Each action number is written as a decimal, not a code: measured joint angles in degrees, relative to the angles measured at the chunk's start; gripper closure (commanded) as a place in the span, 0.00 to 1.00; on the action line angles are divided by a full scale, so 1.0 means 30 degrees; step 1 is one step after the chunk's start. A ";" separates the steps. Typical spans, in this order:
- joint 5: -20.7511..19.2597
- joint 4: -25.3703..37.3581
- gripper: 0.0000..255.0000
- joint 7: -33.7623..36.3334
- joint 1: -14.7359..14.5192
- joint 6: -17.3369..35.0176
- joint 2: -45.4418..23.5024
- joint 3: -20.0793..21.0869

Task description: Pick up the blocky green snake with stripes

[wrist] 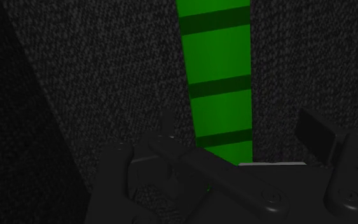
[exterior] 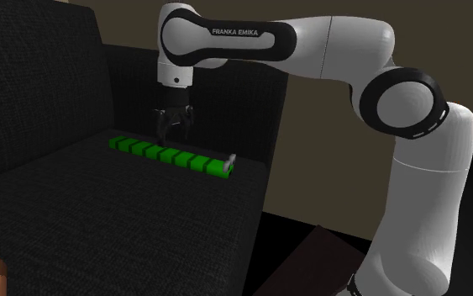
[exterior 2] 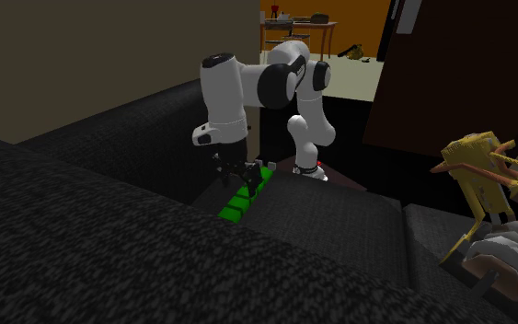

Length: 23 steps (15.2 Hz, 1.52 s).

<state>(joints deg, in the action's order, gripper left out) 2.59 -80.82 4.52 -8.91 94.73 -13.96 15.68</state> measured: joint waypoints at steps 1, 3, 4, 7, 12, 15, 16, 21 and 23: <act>-0.0002 -0.0189 0.00 -0.0016 -0.0003 0.0224 -0.0040 0.0000; 0.0015 -0.0718 0.00 -0.0048 0.0003 0.0721 -0.0014 0.0000; 0.0026 -0.0992 0.00 -0.0087 0.0020 0.0964 0.0016 -0.0007; 0.0047 -0.1629 1.00 -0.0123 0.0029 0.1548 0.0070 -0.0007; 0.0047 -0.1725 1.00 -0.0145 0.0046 0.1666 0.0094 -0.0019; 0.0045 -0.1726 1.00 -0.0143 0.0047 0.1665 0.0097 -0.0021; 0.0045 -0.1723 1.00 -0.0144 0.0047 0.1660 0.0092 -0.0021; 0.0011 -0.0804 1.00 -0.0060 0.0002 0.0839 -0.0043 -0.0002; -0.0018 -0.0195 1.00 -0.0009 -0.0021 0.0323 -0.0137 0.0002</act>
<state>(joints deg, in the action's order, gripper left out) 2.54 -81.40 4.49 -8.97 95.70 -14.38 15.69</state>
